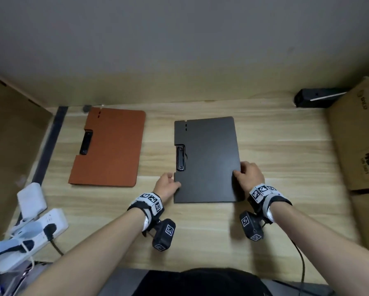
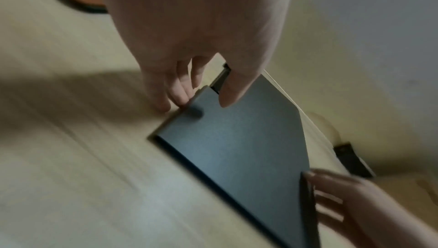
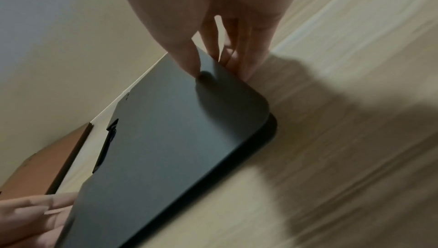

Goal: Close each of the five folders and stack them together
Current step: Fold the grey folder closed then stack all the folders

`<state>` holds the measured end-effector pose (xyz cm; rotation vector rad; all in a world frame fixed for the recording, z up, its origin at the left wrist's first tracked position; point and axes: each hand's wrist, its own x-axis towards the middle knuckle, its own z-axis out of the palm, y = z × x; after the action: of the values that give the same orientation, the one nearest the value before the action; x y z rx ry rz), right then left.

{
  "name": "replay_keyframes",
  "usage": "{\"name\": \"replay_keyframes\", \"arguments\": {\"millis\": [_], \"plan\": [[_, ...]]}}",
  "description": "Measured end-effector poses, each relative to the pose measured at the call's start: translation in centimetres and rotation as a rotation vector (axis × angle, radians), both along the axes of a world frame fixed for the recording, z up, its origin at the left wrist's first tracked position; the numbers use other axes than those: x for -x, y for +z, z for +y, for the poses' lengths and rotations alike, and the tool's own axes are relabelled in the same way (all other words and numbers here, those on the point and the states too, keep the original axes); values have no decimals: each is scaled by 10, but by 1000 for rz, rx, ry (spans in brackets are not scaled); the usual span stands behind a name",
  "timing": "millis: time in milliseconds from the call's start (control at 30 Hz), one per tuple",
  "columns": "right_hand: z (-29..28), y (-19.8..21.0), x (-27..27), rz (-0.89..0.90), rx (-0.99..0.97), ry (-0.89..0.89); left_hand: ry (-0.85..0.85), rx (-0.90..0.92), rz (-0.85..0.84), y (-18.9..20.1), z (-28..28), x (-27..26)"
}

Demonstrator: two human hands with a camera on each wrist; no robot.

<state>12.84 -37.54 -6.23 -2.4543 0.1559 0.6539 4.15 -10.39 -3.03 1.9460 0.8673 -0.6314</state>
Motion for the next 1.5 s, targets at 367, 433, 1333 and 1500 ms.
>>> {"name": "replay_keyframes", "arguments": {"millis": [367,433,1333,1500], "plan": [[15,1,-1,60,-141,-169,345,172,-176,2,8,-15],[22,4,-1,60,-156,-185,351,205,-196,3,20,-15],[345,14,-23,134,-131,21,-98,-270,-247,48,354,11],[357,8,-24,154,-36,41,-516,-650,-158,52,364,11]]}}
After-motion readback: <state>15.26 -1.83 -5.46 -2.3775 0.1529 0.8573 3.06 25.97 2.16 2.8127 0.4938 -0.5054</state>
